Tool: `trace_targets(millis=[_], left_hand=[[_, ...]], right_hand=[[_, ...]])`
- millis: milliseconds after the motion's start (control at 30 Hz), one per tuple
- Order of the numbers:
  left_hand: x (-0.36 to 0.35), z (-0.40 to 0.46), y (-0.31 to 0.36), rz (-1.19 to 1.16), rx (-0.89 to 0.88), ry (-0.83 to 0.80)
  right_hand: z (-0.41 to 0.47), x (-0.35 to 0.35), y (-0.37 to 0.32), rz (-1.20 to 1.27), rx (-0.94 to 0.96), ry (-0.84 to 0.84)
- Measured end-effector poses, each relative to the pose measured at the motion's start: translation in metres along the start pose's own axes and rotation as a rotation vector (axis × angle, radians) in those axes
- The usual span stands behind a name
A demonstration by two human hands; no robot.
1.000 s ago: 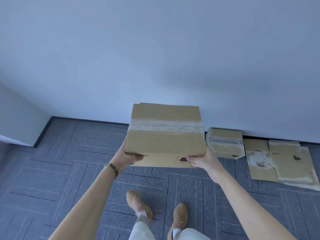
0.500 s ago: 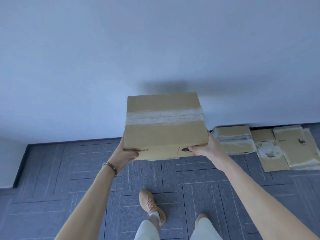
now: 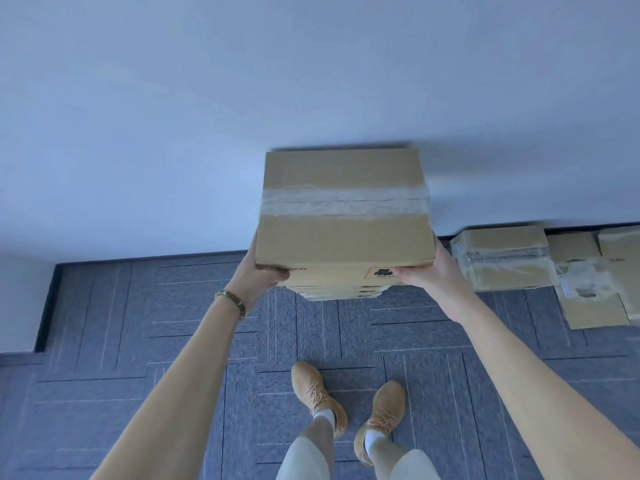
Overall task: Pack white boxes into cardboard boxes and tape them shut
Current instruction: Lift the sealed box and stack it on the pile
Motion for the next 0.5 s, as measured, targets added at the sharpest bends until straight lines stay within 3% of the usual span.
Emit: trace_targets(millis=[500], left_hand=[[-0.023, 0.067, -0.084, -0.004, -0.011, 0.033]], right_hand=[[0.057, 0.001, 0.089, 0.025, 0.034, -0.033]])
Point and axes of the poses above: each hand's wrist, its own z-axis towards the middle knuckle, its own x-axis out of the back of the hand, y = z × x, the point moved 8 cm from there along z, towards the middle knuckle, and after that the axes turned 5 degrees about z, right-handed, at the moved point
